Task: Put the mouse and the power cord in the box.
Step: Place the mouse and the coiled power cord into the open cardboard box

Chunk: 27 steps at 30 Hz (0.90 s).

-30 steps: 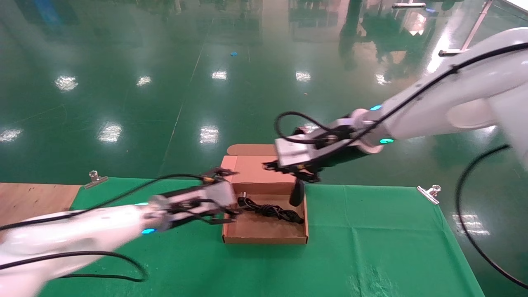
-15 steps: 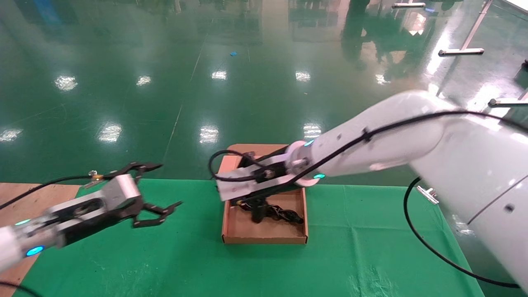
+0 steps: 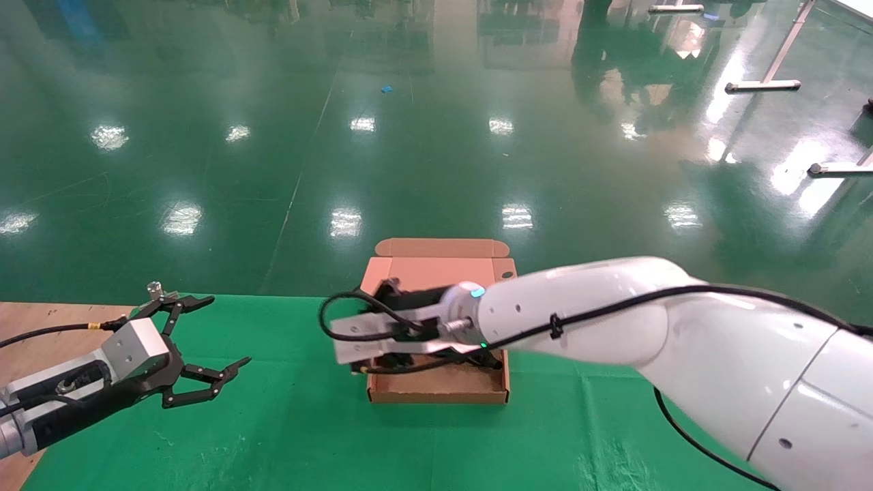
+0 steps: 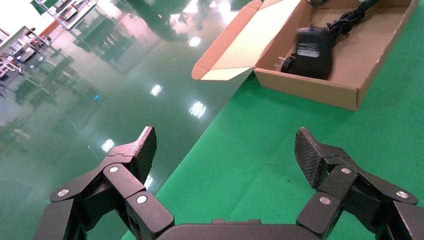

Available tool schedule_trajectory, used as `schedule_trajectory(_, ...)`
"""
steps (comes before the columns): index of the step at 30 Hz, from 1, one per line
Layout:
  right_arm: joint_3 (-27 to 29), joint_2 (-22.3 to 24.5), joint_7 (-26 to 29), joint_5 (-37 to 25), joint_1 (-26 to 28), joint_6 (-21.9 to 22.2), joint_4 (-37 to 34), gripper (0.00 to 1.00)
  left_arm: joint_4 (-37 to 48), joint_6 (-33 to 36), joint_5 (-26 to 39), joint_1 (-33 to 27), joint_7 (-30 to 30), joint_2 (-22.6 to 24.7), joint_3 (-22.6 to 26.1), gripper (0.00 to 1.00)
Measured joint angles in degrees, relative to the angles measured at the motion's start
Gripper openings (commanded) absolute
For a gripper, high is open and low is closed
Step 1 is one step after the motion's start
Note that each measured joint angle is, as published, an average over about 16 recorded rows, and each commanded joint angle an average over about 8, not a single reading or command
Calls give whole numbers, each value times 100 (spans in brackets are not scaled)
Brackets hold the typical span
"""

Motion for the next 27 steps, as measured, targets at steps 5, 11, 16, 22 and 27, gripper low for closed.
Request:
schedule_trajectory(5, -262, 10, 50, 22, -97, 202, -219, 6, 152, 90, -7, -40, 55, 35, -6, 100)
schedule_trajectory(11, -427, 19, 24, 26, -162, 375, -448, 81, 274, 163, -8, -78, 95, 59, -7, 100)
schedule_trajectory(16, -468, 21, -7, 35, -181, 449, -510, 100, 316, 190, -9, -91, 108, 66, -9, 100)
schedule_trajectory(22, -466, 22, -7, 37, -186, 451, -512, 100, 318, 192, -7, -94, 109, 68, -8, 100)
schedule_trajectory(27, -450, 21, 3, 32, -180, 423, -502, 100, 304, 183, -4, -94, 106, 69, -5, 100)
